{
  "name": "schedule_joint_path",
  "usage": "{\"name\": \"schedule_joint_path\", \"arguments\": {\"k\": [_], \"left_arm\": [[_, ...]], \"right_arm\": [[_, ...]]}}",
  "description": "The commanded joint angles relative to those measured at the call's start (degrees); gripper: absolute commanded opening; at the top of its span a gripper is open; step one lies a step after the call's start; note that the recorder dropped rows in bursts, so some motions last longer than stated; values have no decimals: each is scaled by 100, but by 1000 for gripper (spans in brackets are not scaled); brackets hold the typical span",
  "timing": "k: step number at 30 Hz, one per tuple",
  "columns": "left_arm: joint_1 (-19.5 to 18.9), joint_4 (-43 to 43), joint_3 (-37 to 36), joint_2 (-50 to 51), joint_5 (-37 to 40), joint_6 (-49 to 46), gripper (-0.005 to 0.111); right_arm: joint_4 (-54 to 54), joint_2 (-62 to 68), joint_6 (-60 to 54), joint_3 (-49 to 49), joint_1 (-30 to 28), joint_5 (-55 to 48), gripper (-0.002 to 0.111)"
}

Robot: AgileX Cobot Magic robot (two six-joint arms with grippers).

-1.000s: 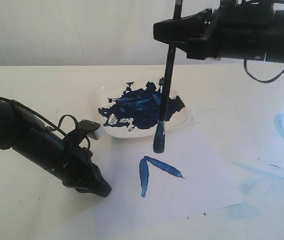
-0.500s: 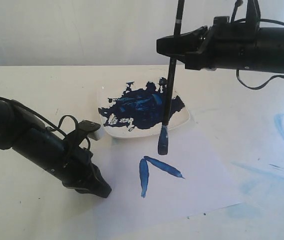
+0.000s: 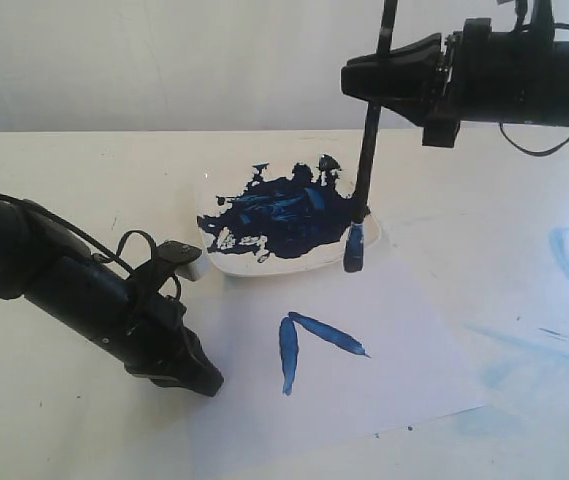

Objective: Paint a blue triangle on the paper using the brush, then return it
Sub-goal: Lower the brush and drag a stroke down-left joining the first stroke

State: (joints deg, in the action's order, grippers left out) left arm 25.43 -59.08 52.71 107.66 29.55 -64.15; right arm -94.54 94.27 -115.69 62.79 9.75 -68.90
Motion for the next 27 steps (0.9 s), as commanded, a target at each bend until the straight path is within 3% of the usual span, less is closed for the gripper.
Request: {"name": "schedule_joint_path", "arguments": {"k": [1,11,27], "left_arm": [[31,-22,3,-23,149,4,0],[31,-22,3,-23,149,-6,0],[31,-22,3,-23,149,-6,0]], "right_arm": [[302,-4,150,52,142,-106,0],[639,9,148,52,1350,-106,0],[932,429,246,42,1647,-106,0]]}}
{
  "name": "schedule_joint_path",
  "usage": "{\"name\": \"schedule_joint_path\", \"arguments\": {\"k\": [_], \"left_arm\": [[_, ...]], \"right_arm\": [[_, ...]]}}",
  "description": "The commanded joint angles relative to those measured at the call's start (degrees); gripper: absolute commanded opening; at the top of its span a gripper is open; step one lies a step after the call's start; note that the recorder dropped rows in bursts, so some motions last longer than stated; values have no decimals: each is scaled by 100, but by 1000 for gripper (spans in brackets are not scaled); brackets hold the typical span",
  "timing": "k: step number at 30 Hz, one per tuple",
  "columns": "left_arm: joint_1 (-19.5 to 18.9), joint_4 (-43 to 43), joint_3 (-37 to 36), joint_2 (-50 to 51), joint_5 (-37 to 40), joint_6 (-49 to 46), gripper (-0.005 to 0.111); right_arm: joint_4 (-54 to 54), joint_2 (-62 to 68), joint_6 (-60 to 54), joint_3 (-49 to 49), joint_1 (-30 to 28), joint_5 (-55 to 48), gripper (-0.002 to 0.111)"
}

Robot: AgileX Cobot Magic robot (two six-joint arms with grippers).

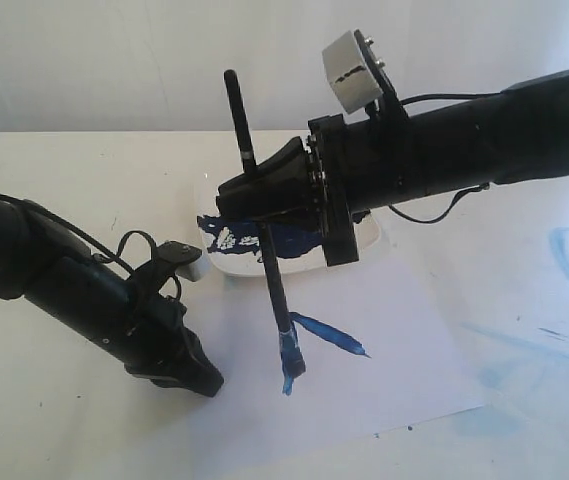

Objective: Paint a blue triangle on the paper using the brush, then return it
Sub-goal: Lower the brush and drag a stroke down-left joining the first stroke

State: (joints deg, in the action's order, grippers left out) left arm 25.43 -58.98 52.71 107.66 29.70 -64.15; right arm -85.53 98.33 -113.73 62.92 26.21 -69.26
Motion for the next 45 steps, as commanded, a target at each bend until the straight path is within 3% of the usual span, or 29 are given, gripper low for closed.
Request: {"name": "schedule_joint_path", "arguments": {"k": [1,11,45], "left_arm": [[31,-32,3,-23,135,-6,0],[31,-32,3,-23,135,-6,0],[31,-32,3,-23,135,-6,0]], "right_arm": [[31,34,49,29,0,-70,0],[33,156,37,29,241,-70,0],[-139,238,-359,49,241,-70,0]]}}
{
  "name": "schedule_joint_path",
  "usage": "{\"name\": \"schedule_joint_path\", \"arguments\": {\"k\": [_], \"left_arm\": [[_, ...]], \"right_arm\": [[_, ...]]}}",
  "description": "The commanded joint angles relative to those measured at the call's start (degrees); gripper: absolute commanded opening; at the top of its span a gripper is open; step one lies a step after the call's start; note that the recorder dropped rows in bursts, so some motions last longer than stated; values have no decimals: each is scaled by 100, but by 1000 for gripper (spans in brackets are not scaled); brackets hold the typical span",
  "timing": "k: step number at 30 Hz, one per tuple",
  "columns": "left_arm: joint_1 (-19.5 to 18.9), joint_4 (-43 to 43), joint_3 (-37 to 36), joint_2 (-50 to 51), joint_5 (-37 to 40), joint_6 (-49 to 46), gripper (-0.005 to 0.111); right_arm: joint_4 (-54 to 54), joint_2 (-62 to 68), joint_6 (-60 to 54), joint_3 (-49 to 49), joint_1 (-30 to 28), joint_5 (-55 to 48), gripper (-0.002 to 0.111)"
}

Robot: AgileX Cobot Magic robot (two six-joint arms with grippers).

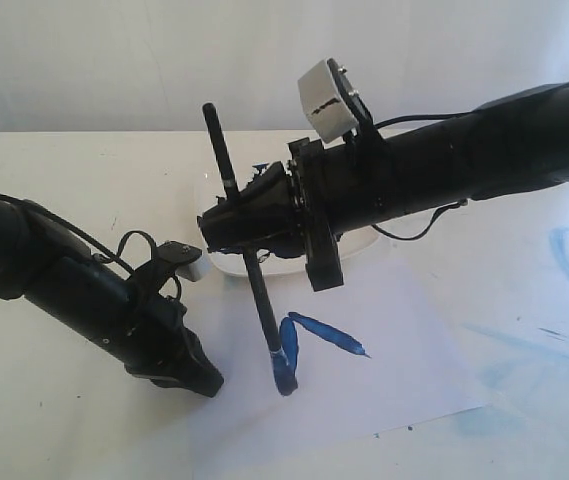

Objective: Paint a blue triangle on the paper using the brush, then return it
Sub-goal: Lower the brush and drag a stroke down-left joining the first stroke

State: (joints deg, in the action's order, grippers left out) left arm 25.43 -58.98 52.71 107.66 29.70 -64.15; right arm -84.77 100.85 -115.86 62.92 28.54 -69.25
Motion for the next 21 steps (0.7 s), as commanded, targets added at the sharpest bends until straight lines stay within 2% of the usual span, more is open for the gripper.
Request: {"name": "schedule_joint_path", "arguments": {"k": [1,21], "left_arm": [[31,-32,3,-23,135,-6,0],[31,-32,3,-23,135,-6,0]], "right_arm": [[-229,-14,-169,49,9,-71,0],[-92,109,-236,49,-3,-71,0]]}}
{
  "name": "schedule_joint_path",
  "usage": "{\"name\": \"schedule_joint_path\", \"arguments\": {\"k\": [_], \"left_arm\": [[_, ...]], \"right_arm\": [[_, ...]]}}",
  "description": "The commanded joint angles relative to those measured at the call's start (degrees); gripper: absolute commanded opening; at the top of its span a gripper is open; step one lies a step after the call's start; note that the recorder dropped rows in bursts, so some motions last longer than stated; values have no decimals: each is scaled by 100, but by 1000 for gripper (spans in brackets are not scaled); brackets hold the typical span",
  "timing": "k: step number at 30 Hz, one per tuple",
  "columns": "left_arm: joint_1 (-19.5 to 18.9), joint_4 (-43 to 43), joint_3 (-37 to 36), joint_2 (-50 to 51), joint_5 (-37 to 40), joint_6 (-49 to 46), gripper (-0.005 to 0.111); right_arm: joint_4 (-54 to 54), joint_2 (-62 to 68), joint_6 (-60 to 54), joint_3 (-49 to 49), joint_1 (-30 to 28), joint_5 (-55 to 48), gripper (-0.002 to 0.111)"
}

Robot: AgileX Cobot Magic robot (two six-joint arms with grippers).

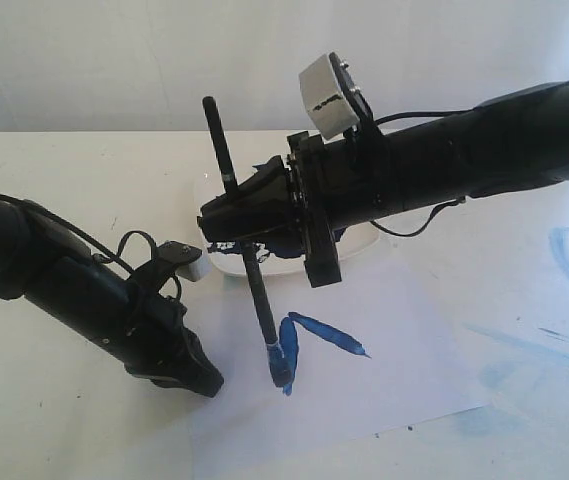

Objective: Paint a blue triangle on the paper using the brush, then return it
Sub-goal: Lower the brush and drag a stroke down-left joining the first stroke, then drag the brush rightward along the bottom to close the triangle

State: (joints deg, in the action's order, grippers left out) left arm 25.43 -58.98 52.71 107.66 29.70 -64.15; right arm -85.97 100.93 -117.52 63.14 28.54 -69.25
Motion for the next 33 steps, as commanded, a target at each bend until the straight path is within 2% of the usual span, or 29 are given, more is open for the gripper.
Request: {"name": "schedule_joint_path", "arguments": {"k": [1,9,14,33], "left_arm": [[31,-32,3,-23,135,-6,0],[31,-32,3,-23,146,-4,0],[31,-32,3,-23,134,-4,0],[31,-32,3,-23,134,-4,0]], "right_arm": [[42,155,-70,27,-3,-71,0],[99,199,-70,27,-60,-25,0],[99,199,-50,27,-506,-71,0],[147,199,-50,27,-1245,-71,0]]}}
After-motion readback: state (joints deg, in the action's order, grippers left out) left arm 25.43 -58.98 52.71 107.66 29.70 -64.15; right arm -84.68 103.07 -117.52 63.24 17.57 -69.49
